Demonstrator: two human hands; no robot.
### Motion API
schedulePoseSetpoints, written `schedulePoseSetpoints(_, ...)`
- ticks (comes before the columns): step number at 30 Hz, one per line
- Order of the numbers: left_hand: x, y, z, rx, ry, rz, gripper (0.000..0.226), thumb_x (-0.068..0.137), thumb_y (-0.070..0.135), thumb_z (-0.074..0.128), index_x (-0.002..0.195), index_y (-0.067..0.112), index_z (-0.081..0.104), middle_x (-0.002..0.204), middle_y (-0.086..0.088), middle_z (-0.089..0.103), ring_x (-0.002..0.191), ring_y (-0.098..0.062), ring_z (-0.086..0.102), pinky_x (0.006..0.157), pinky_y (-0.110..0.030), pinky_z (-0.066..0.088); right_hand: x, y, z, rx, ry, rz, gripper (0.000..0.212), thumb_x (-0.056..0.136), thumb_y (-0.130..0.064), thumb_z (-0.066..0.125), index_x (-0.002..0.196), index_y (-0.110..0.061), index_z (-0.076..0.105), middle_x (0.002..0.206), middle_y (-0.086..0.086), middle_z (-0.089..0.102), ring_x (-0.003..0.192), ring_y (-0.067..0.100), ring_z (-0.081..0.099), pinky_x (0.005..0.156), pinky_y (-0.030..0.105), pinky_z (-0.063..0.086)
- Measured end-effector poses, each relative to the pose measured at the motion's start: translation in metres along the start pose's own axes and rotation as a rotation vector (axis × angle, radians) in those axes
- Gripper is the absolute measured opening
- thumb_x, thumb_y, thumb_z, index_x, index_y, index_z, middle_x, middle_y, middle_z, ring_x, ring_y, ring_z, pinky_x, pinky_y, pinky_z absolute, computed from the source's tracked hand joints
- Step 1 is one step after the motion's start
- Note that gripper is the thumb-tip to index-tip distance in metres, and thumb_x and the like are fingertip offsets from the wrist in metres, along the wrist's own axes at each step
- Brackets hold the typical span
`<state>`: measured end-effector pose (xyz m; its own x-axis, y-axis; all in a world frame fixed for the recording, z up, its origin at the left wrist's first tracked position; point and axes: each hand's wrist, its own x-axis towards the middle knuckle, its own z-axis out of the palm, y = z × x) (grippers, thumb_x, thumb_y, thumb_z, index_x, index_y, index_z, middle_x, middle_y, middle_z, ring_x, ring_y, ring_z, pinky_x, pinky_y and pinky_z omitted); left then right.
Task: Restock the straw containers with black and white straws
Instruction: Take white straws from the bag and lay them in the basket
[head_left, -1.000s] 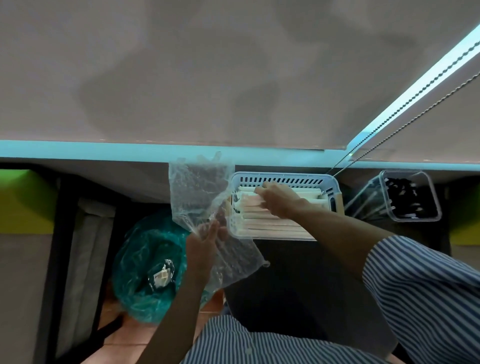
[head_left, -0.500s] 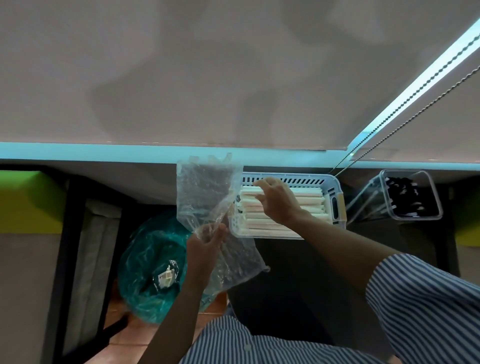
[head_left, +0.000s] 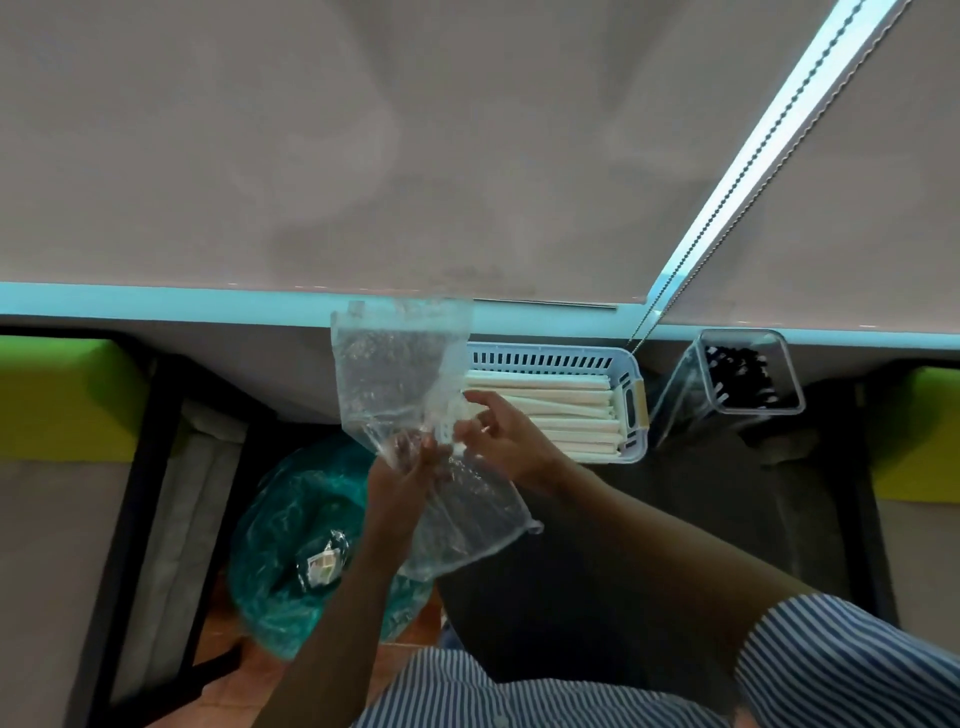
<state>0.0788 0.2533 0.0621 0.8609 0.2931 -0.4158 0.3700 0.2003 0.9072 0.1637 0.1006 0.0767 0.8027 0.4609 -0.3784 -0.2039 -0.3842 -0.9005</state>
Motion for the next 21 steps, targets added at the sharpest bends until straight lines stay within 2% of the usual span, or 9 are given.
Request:
schedulePoseSetpoints(3, -0.012, -0.003, 0.017, 0.045, -0.058, 0.000, 0.041, 0.094, 0.043, 0.058, 0.113, 0.007, 0.064, 0.101, -0.013, 0.076, 0.084, -0.029, 0.072, 0.072, -0.039, 0.059, -0.021, 0.011, -0.006, -0.006, 0.096, -0.026, 0.048, 0.093, -0.021, 0.069, 0.136, -0.012, 0.051, 0.096, 0.005, 0.074, 0.083, 0.019, 0.074, 0.077, 0.038, 0.062)
schedulePoseSetpoints(5, -0.021, -0.007, 0.027, 0.018, -0.064, -0.027, 0.030, 0.097, 0.037, 0.060, 0.111, 0.012, 0.066, 0.102, -0.015, 0.075, 0.086, -0.029, 0.071, 0.076, -0.046, 0.058, -0.036, 0.021, -0.017, 0.012, 0.156, -0.046, 0.036, 0.092, -0.014, 0.070, 0.126, -0.011, 0.060, 0.090, 0.007, 0.075, 0.078, 0.021, 0.074, 0.072, 0.033, 0.062)
schedulePoseSetpoints(7, -0.035, -0.016, 0.035, -0.001, -0.047, -0.074, 0.022, 0.096, 0.028, 0.065, 0.109, 0.010, 0.068, 0.098, -0.014, 0.075, 0.084, -0.028, 0.073, 0.075, -0.045, 0.061, -0.051, 0.038, -0.032, -0.059, 0.221, -0.065, 0.022, 0.091, -0.012, 0.070, 0.113, -0.010, 0.067, 0.089, 0.001, 0.074, 0.076, 0.015, 0.072, 0.071, 0.025, 0.060)
schedulePoseSetpoints(9, -0.044, -0.035, 0.035, 0.145, -0.027, -0.079, 0.015, 0.092, 0.025, 0.070, 0.098, 0.011, 0.071, 0.087, -0.009, 0.075, 0.079, -0.026, 0.073, 0.071, -0.042, 0.062, -0.067, 0.056, -0.050, -0.175, 0.244, -0.091, 0.012, 0.090, -0.008, 0.070, 0.101, -0.011, 0.070, 0.088, -0.006, 0.071, 0.077, 0.005, 0.069, 0.075, 0.018, 0.056)
schedulePoseSetpoints(11, -0.059, -0.055, 0.038, 0.272, -0.083, -0.077, 0.007, 0.091, 0.020, 0.072, 0.086, 0.016, 0.073, 0.076, -0.001, 0.073, 0.071, -0.017, 0.067, 0.063, -0.028, 0.055, -0.088, 0.075, -0.069, -0.273, 0.201, -0.099, 0.012, 0.090, 0.002, 0.065, 0.094, -0.009, 0.069, 0.083, -0.002, 0.070, 0.073, 0.006, 0.066, 0.071, 0.018, 0.055)
schedulePoseSetpoints(14, -0.067, -0.079, 0.034, 0.385, -0.191, -0.174, 0.005, 0.093, 0.016, 0.070, 0.094, 0.012, 0.071, 0.084, -0.005, 0.073, 0.073, -0.016, 0.065, 0.057, -0.014, 0.048, -0.101, 0.093, -0.085, -0.421, 0.099, -0.046, 0.018, 0.090, 0.006, 0.059, 0.088, -0.010, 0.066, 0.079, -0.002, 0.068, 0.073, 0.011, 0.065, 0.074, 0.031, 0.057)
schedulePoseSetpoints(18, -0.086, -0.098, 0.038, 0.495, -0.123, -0.318, 0.020, 0.093, 0.023, 0.070, 0.107, 0.010, 0.062, 0.093, -0.004, 0.069, 0.072, -0.013, 0.064, 0.053, -0.016, 0.045, -0.125, 0.121, -0.096, -0.582, -0.044, 0.061, 0.022, 0.087, 0.001, 0.058, 0.087, -0.019, 0.067, 0.082, -0.008, 0.069, 0.081, 0.011, 0.066, 0.081, 0.034, 0.055)
schedulePoseSetpoints(21, -0.083, -0.099, 0.035, 0.599, -0.077, -0.250, 0.018, 0.091, 0.024, 0.073, 0.102, 0.015, 0.063, 0.088, -0.001, 0.068, 0.073, -0.013, 0.063, 0.057, -0.016, 0.045, -0.132, 0.133, -0.096, -0.665, -0.124, 0.081, 0.026, 0.084, -0.001, 0.062, 0.084, -0.026, 0.063, 0.083, -0.009, 0.067, 0.081, 0.012, 0.066, 0.080, 0.034, 0.055)
